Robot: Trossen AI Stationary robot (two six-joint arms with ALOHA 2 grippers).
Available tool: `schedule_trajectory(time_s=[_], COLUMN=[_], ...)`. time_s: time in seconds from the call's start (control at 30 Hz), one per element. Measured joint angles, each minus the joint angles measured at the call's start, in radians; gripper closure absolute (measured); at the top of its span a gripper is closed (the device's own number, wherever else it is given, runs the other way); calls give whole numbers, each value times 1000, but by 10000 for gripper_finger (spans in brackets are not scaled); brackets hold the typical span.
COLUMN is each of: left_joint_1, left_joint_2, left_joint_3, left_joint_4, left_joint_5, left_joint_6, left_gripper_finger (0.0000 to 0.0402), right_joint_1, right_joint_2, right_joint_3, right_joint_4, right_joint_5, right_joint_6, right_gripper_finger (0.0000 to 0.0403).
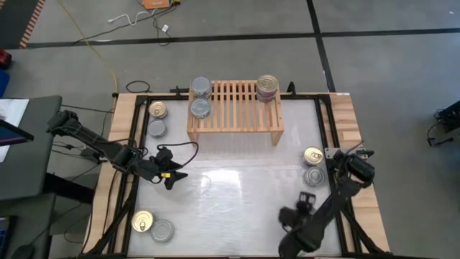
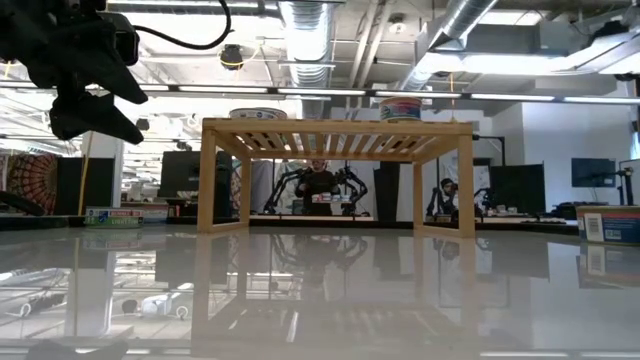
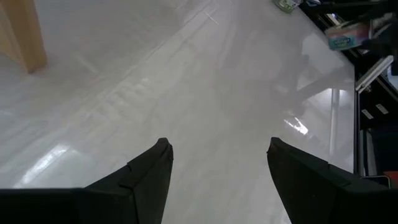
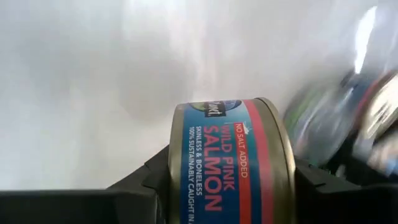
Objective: Stack canned seafood by type on shelf
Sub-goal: Move the blue tuna can to the center of the table
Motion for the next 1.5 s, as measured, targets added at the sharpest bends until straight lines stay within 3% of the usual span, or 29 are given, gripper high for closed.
schedule_trajectory(time_s=[0.07,0.23,0.4,0.63,0.8,0.87,1.13,1.33,1.5], left_joint_1=[0,0,0,0,0,0,0,24,86], left_joint_2=[0,0,0,0,0,0,0,0,2], left_joint_3=[0,0,0,0,0,0,0,0,0], left_joint_4=[0,2,0,-4,-5,-5,-3,0,60], left_joint_5=[0,0,11,77,82,82,82,82,74], left_joint_6=[-3,1,6,6,53,76,99,31,-64], left_gripper_finger=[150,150,150,150,150,150,150,150,150], right_joint_1=[-46,-190,-313,-384,-367,-357,-324,-302,-275], right_joint_2=[-6,51,146,202,160,134,93,94,94], right_joint_3=[0,-2,-2,74,126,148,247,304,249], right_joint_4=[-24,63,189,244,254,256,227,-11,47], right_joint_5=[151,405,514,436,381,369,324,277,91], right_joint_6=[15,-153,-364,-452,-448,-445,-397,49,172], right_gripper_finger=[198,198,198,194,50,21,87,121,145])
